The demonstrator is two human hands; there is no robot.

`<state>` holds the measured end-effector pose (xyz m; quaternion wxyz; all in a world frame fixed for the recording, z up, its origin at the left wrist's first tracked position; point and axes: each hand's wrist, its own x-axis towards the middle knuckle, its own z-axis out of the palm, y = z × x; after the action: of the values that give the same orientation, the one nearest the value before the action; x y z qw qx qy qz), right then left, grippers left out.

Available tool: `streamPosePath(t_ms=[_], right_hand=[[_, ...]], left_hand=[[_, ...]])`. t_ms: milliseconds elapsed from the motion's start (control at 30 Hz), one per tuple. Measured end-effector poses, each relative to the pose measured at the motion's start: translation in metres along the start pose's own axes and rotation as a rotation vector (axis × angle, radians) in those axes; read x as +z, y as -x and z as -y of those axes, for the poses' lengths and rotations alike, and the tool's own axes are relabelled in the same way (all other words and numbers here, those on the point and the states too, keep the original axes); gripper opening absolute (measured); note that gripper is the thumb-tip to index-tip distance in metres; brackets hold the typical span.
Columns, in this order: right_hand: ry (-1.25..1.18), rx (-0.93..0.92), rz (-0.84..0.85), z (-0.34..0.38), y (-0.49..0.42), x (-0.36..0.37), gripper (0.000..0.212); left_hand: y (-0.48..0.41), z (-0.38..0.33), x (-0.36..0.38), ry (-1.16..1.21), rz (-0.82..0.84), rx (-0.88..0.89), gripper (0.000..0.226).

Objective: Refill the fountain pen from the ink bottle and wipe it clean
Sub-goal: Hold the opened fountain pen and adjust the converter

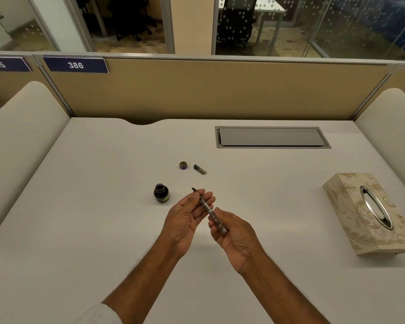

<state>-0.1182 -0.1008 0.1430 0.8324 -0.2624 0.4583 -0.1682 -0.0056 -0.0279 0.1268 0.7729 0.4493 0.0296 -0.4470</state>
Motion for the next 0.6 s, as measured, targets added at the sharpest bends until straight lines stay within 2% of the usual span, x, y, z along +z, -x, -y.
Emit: streamPosePath(t_ms=[167,267,433,600], right_hand=[[0.040,-0.087,-0.027,-0.002,-0.002,-0.002,0.014],[0.162,-0.207,-0.063,-0.003,-0.001,-0.002,0.016],[0.451,-0.474,-0.140,-0.010,-0.005,-0.006,0.018],[0.741,-0.852,-0.156,-0.025,-0.008,-0.025,0.017]], left_hand=[[-0.001,0.001,0.000,0.002,-0.015,-0.004,0.026],[-0.001,0.001,0.000,0.006,-0.037,0.001,0.026],[-0.004,0.000,0.001,0.034,-0.108,0.021,0.024],[-0.009,-0.001,-0.001,0.077,-0.184,0.063,0.021]])
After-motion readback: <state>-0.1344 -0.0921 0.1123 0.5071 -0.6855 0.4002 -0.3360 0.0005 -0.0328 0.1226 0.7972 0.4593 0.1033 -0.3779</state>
